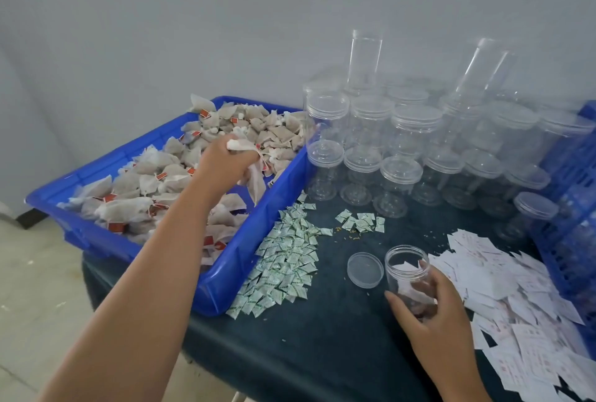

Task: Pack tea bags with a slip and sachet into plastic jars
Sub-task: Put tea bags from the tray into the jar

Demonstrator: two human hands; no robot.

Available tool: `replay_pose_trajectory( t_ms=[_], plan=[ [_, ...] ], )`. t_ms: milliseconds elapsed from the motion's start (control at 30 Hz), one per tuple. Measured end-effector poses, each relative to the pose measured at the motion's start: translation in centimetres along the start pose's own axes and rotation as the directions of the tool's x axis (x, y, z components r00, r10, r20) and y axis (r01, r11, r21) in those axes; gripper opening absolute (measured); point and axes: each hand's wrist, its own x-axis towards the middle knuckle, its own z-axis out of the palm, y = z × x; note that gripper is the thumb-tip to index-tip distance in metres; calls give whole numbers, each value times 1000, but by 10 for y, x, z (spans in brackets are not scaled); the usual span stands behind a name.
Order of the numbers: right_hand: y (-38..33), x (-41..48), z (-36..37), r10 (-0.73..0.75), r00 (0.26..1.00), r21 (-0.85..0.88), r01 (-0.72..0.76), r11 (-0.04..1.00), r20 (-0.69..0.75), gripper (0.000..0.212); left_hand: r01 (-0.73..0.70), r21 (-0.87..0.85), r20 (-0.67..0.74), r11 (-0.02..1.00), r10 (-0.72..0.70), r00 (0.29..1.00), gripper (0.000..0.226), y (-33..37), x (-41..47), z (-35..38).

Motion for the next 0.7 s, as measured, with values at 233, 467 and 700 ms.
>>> replay_pose_trajectory(
  t_ms=[233,467,700],
  plan=[
    [-4,-3,0,-27,995,41,23,999,92,70,-128,-392,142,911,198,970,14,79,-41,21],
    [-17,-5,-4,-59,990,-26,63,998,130,66,-52,-428,415,902,248,875,19,83,-87,97],
    [-16,-4,-9,-71,993,3,71,997,97,66,-173,-60,587,983,175,791,19,58,-113,151]
  ],
)
